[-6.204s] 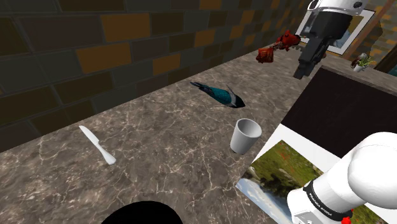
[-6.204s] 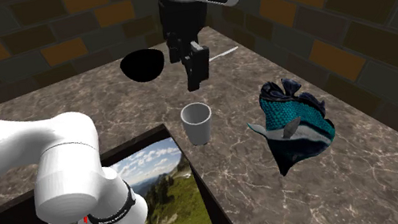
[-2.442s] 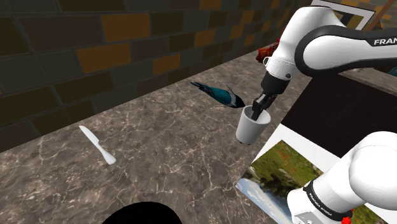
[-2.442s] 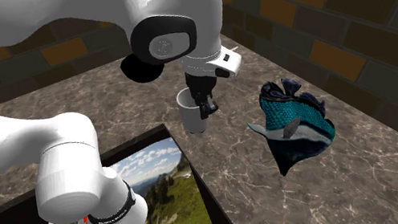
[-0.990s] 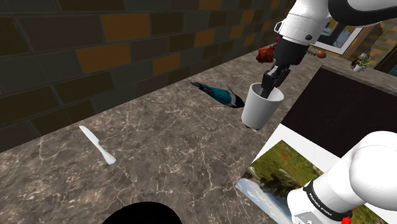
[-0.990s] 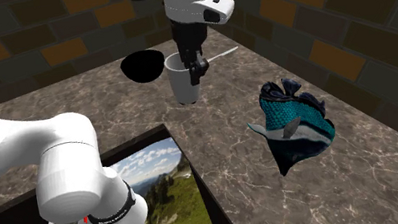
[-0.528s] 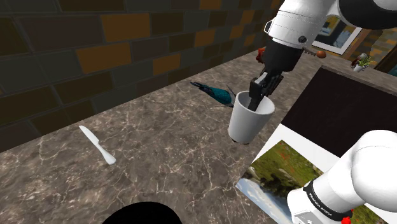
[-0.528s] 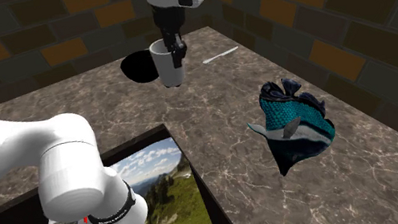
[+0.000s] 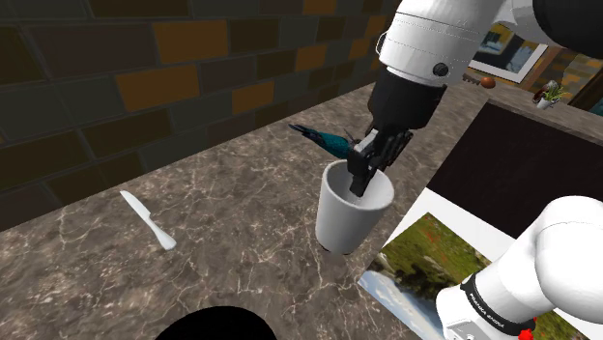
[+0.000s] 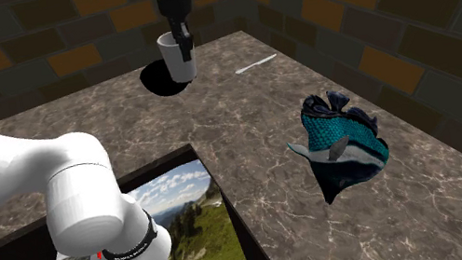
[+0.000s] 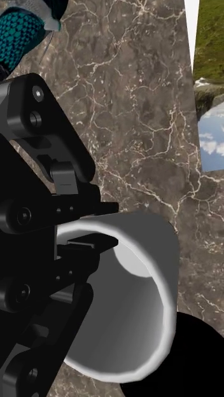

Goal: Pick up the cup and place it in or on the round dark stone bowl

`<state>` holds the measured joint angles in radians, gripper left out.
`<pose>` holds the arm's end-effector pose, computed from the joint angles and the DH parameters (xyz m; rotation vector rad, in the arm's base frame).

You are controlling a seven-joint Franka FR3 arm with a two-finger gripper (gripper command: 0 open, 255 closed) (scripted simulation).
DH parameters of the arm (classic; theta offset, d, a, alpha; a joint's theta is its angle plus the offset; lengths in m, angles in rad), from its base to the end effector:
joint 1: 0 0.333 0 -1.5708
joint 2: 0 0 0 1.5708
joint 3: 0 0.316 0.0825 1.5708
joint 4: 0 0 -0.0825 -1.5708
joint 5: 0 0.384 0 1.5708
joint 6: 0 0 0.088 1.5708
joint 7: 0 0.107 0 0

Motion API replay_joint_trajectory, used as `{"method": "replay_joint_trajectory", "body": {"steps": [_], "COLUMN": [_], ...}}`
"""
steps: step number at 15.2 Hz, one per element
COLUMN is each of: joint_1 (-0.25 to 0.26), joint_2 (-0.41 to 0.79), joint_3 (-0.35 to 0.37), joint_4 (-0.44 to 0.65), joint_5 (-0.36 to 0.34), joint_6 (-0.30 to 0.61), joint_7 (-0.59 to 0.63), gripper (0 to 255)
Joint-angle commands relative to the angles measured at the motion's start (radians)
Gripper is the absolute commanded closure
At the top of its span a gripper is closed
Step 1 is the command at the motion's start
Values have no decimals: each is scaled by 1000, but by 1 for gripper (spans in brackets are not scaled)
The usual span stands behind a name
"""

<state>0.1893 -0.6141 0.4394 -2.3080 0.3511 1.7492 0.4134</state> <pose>0.2792 0.2742 0.5451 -3.0440 -0.1276 0.0477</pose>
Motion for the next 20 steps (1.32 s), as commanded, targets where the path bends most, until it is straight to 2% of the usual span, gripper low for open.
{"method": "replay_joint_trajectory", "body": {"steps": [1,6,10,14,17,18,20], "joint_1": [4,5,-6,-20,-17,-10,-6], "joint_2": [42,148,257,399,541,580,579], "joint_3": [49,169,276,397,493,512,509], "joint_4": [48,164,275,404,515,543,515], "joint_5": [10,10,-23,-104,-214,-248,-247], "joint_6": [8,31,49,64,67,66,93], "joint_7": [56,190,309,449,580,614,612], "gripper": [255,255,255,255,255,255,255]}}
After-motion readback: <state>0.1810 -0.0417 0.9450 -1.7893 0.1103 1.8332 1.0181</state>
